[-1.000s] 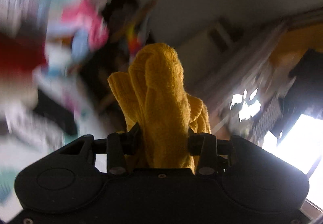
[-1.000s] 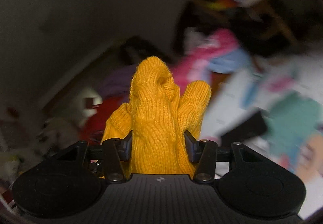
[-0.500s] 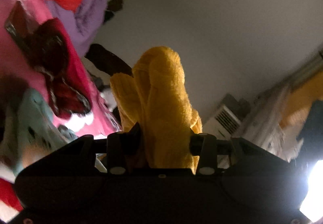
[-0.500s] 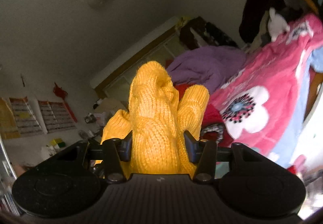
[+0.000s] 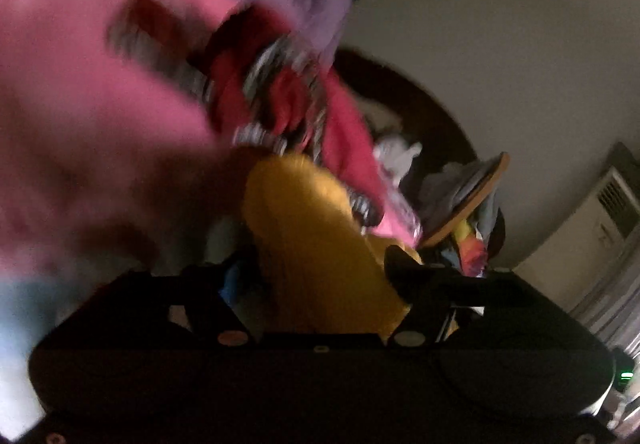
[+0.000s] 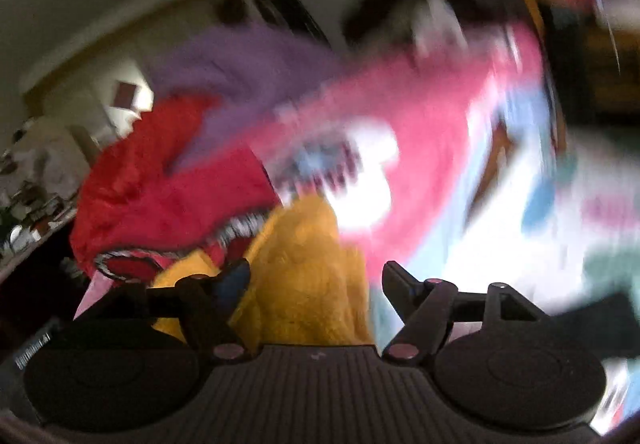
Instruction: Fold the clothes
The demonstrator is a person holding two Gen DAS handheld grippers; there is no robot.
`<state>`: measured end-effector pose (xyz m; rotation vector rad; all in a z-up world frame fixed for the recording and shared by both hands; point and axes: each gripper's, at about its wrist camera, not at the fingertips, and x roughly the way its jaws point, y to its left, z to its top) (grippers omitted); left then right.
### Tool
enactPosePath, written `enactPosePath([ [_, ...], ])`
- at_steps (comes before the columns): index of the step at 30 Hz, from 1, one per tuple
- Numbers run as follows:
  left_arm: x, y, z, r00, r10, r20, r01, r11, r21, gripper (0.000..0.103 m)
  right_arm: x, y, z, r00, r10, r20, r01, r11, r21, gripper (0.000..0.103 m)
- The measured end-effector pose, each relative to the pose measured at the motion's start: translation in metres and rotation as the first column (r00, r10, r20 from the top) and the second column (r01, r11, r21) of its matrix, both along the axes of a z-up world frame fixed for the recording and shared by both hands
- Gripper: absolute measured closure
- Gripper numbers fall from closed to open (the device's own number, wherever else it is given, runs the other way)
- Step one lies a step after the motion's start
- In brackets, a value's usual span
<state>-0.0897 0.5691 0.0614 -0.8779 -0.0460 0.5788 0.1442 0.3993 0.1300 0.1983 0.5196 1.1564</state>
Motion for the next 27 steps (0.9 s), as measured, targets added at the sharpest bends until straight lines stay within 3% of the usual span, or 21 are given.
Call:
enactPosePath([
  [2, -0.011, -0.015, 0.007, 1.000, 0.015, 0.012, -0.016, 0.997, 0.070, 0.033, -0.014, -0.021, 0.007, 0.994, 0.009, 0.109, -0.015, 0.998, 0.053, 0.030],
  [5, -0.022, -0.041, 0.014, 1.000, 0.013, 0.005, -0.014, 0.985, 0.175, 0.033, -0.030, -0.049, 0.015, 0.983, 0.028, 0.181, -0.039, 0.998, 0.058, 0.030],
  [9, -0.022, -0.072, 0.018, 0.999, -0.031, 0.014, 0.027, 0.977, 0.212, 0.029, -0.038, -0.097, 0.013, 0.987, 0.053, 0.149, -0.058, 0.998, 0.032, 0.030],
  [11, -0.020, -0.091, 0.021, 0.997, -0.075, 0.014, 0.071, 0.978, 0.196, 0.024, -0.037, -0.117, 0.008, 0.992, 0.064, 0.111, -0.064, 0.998, -0.005, 0.022],
  [14, -0.008, -0.119, 0.025, 0.987, -0.163, 0.008, 0.160, 0.974, 0.161, 0.016, -0.044, -0.171, 0.003, 0.996, -0.003, 0.092, 0.008, 0.999, -0.052, 0.019],
  [16, 0.006, -0.144, 0.031, 0.972, -0.235, -0.016, 0.235, 0.960, 0.153, 0.012, -0.045, -0.215, 0.005, 0.998, -0.058, 0.036, 0.060, 0.996, -0.065, 0.011],
  [18, 0.024, -0.174, 0.042, 0.944, -0.320, -0.076, 0.328, 0.931, 0.158, 0.009, -0.049, -0.260, 0.010, 0.992, -0.130, 0.003, 0.130, 0.989, -0.073, 0.001],
  [21, 0.051, -0.227, 0.064, 0.878, -0.441, -0.189, 0.472, 0.863, 0.180, 0.006, -0.062, -0.331, 0.018, 0.966, -0.260, -0.013, 0.257, 0.960, -0.116, 0.000],
  [24, 0.078, -0.285, 0.084, 0.781, -0.546, -0.303, 0.609, 0.771, 0.183, 0.003, -0.073, -0.396, 0.024, 0.928, -0.372, -0.011, 0.361, 0.909, -0.210, 0.000],
  [27, 0.090, -0.349, 0.101, 0.696, -0.610, -0.379, 0.706, 0.678, 0.205, 0.000, -0.092, -0.458, 0.037, 0.884, -0.464, 0.056, 0.461, 0.845, -0.270, 0.000],
])
